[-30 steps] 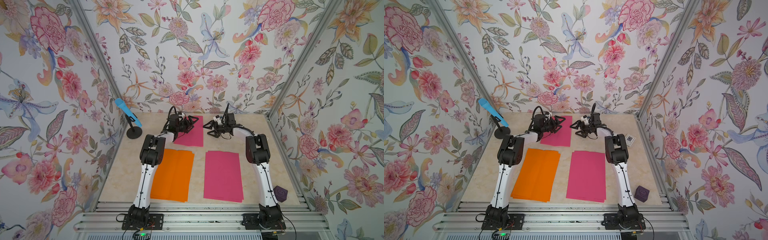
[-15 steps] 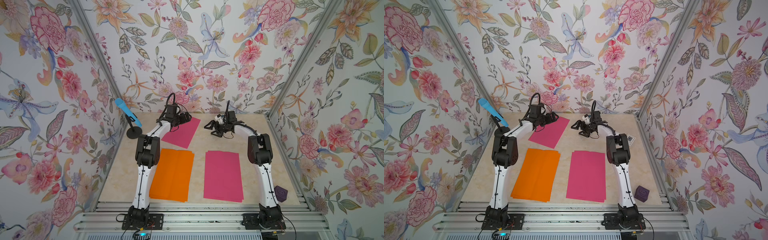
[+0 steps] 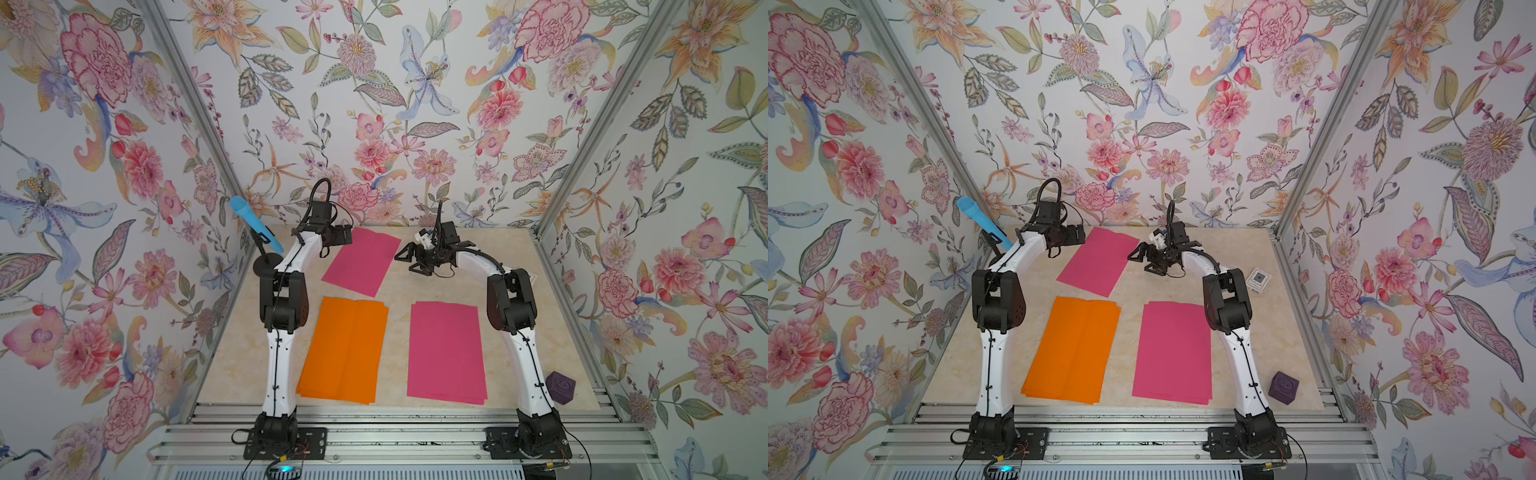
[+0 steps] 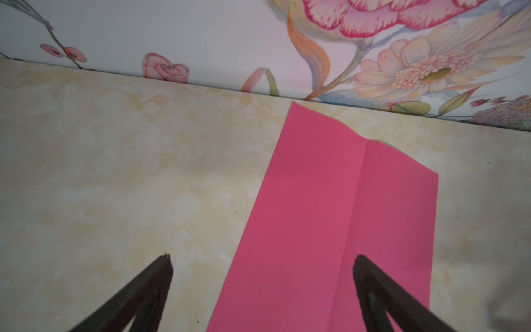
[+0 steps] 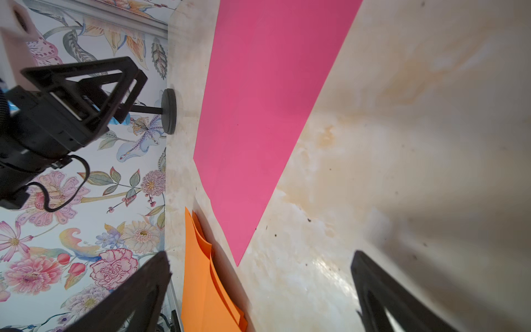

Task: Sort the scattered colored papers by color
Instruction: Pick up the colored paper from the center of the board.

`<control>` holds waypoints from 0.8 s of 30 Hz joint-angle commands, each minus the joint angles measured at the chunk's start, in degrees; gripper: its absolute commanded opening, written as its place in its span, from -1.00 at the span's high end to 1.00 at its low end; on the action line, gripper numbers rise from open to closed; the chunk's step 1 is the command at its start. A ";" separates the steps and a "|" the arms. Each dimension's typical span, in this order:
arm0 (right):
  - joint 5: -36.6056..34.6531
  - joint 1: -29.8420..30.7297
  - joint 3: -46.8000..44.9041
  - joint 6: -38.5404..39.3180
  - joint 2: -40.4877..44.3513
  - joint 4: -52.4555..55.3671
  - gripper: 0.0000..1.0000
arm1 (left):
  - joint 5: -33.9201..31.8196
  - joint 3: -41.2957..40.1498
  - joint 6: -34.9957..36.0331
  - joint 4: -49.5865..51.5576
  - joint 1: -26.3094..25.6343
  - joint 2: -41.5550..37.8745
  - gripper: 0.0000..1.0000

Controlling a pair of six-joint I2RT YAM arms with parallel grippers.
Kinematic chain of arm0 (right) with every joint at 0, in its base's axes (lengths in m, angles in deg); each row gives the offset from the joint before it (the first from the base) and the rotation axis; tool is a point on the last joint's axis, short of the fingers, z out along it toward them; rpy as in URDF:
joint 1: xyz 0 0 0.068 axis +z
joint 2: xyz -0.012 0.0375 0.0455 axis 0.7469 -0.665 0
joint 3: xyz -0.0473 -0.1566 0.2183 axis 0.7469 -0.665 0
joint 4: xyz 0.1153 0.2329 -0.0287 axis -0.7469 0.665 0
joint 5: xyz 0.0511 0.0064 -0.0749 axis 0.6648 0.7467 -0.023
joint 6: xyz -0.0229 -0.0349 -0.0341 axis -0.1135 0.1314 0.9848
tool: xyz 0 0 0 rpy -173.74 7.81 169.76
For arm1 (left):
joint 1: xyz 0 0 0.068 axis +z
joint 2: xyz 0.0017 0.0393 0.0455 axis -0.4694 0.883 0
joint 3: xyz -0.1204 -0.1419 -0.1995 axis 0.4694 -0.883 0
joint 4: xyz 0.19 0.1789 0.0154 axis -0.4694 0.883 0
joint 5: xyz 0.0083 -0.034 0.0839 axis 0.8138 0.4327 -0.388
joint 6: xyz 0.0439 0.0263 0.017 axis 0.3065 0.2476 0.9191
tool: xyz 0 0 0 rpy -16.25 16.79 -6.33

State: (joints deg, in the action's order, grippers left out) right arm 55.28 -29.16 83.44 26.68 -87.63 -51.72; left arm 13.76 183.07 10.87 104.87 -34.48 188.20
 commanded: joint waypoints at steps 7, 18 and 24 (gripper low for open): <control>-0.63 1.22 2.59 -1.51 -2.87 0.73 -1.00 | 6.56 0.47 1.81 -0.23 1.88 5.73 -0.99; -0.69 2.31 5.15 -3.17 -4.63 0.59 -1.00 | 13.98 -6.79 -4.11 -7.43 1.87 5.12 -0.99; -1.48 2.55 4.93 -3.97 -4.81 0.55 -1.00 | 18.03 -11.63 -7.40 -11.60 1.11 4.03 -0.99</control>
State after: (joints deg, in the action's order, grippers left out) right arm 55.02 -26.95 87.46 23.51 -90.50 -51.54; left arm 26.92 174.94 6.85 91.41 -32.82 192.15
